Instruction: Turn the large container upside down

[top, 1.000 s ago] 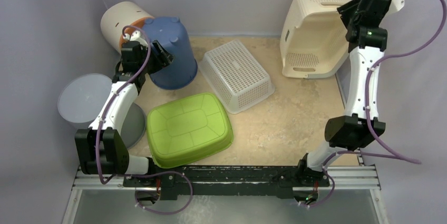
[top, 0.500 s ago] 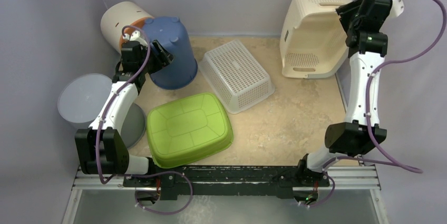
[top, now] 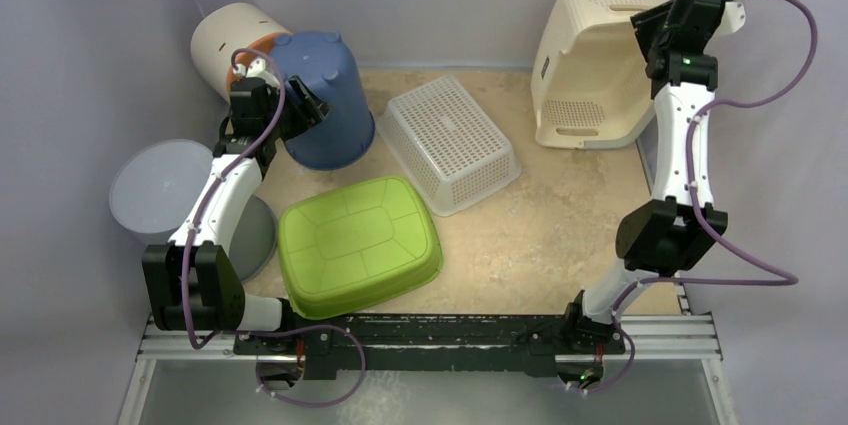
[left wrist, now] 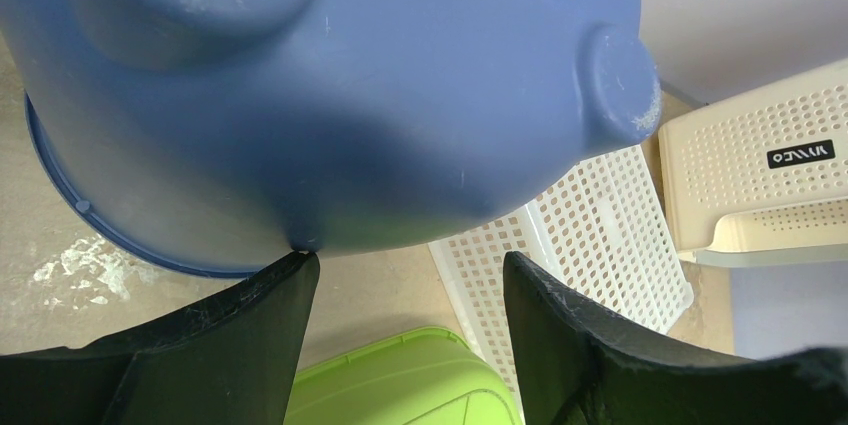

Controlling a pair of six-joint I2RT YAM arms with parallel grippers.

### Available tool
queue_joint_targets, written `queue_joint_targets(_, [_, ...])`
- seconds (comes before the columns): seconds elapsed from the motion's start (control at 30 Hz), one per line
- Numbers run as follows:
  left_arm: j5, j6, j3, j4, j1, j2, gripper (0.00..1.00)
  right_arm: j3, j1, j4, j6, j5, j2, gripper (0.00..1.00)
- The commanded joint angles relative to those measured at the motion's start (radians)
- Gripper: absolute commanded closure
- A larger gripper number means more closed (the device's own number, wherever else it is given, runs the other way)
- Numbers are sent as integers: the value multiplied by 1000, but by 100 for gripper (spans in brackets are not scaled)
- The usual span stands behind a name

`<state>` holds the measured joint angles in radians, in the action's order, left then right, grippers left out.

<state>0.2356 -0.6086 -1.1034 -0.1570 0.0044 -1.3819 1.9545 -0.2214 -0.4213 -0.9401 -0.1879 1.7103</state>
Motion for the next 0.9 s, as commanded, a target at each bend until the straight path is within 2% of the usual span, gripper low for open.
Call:
queue_joint_targets(0.0, [-3,13,-49,38,6,-5,32,-13,-10,113,-29,19,3,56])
queue_joint_targets(0.13, [-7,25,-52,25,6,-4,32,-79,-11,195,-24,3,-8,71])
queue_joint_targets(0.27, [-9,29,-44,22,6,1,32,-158,-12,251,-24,-5,-31,98])
queue_joint_targets(0.3, [-10,28,-43,21,6,1,32,-177,-12,257,-31,-5,-40,100])
queue_joint_targets(0.5, [-6,25,-41,26,6,4,32,-339,-12,272,-78,-26,-165,100])
queue_joint_targets(0.63, [2,17,-37,33,6,5,32,-480,-12,272,-68,-103,-296,100])
queue_joint_targets(0.77, [15,9,-32,40,6,1,32,-588,-13,207,-49,-183,-406,100])
queue_joint_targets(0.87, [20,10,-26,38,5,1,32,-703,-13,154,-91,-157,-486,100])
